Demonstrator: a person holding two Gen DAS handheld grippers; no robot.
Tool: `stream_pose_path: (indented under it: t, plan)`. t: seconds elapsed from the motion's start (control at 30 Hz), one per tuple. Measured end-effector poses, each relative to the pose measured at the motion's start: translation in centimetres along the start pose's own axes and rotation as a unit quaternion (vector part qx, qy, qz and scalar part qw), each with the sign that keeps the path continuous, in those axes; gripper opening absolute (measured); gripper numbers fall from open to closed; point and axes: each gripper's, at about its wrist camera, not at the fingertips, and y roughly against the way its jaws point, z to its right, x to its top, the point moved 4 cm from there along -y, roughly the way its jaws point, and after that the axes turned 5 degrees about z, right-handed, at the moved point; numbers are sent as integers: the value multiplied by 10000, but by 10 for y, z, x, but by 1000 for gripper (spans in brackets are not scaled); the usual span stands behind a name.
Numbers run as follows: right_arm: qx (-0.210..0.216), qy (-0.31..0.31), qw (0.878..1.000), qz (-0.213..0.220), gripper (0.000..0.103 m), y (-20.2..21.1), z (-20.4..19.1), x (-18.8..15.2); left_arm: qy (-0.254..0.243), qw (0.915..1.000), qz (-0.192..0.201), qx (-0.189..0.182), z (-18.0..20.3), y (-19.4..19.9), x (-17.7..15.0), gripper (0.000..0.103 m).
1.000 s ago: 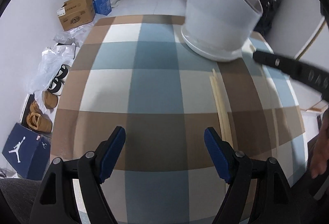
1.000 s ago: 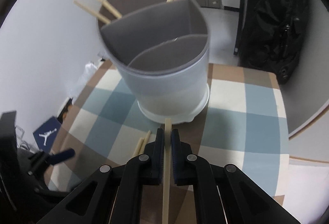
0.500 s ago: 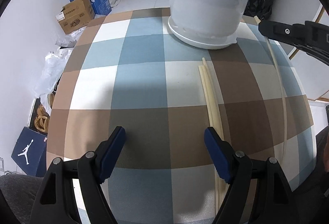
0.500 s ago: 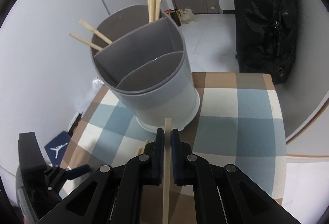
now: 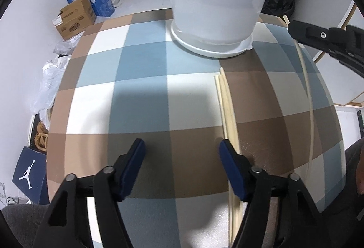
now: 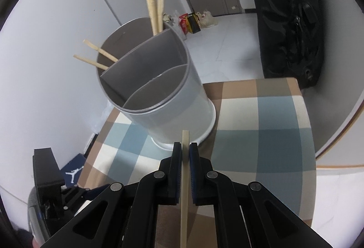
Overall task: Organize utensils
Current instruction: 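Lower the left tool and close it on a loose chopstick while the right tool holds its chopstick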
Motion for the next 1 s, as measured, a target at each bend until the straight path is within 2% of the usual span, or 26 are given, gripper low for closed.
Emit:
stream_pose_path:
  t: [0.3, 0.47, 0.63, 0.93, 0.97, 1.0]
  plan:
    - [28, -184, 9998, -2, 6, 0, 9, 0, -6, 9998, -191, -88, 1, -5, 10, 58]
    - [44, -228, 9997, 2, 6, -1, 10, 0, 55, 9996, -83, -269, 1, 2, 15, 58]
    - [55, -253, 9997, -15, 6, -2, 11, 0, -95, 9989, -180, -412, 9, -3, 15, 58]
    - [44, -293, 9996, -1, 6, -1, 13, 0, -244, 9988, -305, -302, 10, -9, 19, 57]
    - [48, -302, 9995, 0, 6, -1, 13, 0, -206, 9990, -287, -283, 7, -8, 20, 55]
    - [53, -310, 9995, 3, 6, 0, 14, 0, -141, 9990, -282, -313, 4, -8, 21, 48]
